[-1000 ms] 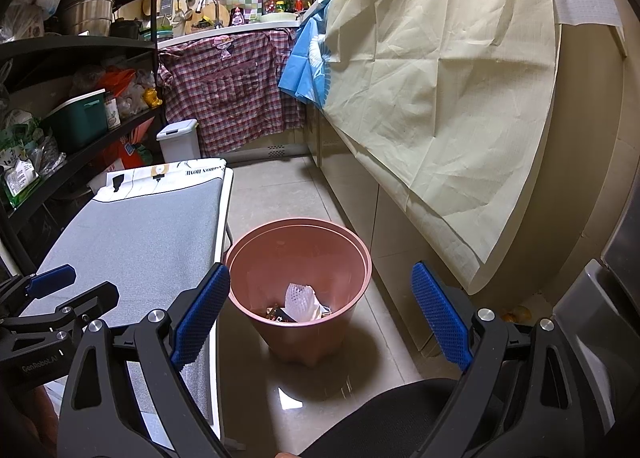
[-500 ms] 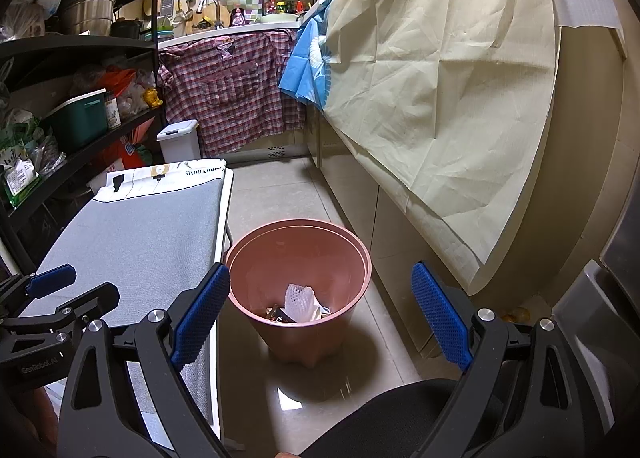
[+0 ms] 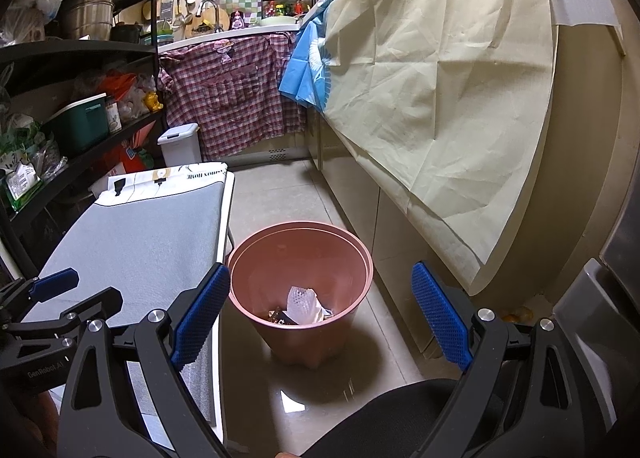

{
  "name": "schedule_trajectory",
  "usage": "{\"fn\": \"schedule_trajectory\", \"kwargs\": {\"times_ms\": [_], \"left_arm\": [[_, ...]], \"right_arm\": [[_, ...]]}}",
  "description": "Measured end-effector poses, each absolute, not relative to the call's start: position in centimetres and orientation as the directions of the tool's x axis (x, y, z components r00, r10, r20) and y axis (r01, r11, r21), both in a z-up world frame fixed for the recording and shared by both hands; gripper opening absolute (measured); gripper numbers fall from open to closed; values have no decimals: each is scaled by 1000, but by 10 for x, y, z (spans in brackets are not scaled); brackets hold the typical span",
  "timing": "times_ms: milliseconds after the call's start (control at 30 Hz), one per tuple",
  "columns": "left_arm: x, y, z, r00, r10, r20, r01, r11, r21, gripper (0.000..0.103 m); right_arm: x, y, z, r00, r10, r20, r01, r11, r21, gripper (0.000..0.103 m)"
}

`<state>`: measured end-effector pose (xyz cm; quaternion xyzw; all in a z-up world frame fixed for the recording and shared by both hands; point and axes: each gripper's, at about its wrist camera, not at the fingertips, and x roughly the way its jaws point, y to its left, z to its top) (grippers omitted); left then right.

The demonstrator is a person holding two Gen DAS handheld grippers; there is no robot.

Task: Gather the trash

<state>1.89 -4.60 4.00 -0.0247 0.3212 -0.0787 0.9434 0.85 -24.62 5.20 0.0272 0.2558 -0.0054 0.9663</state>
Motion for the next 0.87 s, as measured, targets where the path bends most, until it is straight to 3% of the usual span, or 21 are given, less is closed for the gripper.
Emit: {"fn": "schedule_trajectory", "kwargs": {"times_ms": [867], "left_arm": [[22,-42,41,781,-171,-601,139,985,-101,80]], "right_arm": [[10,-246,51,868,3,-496,24,999,47,91]]}}
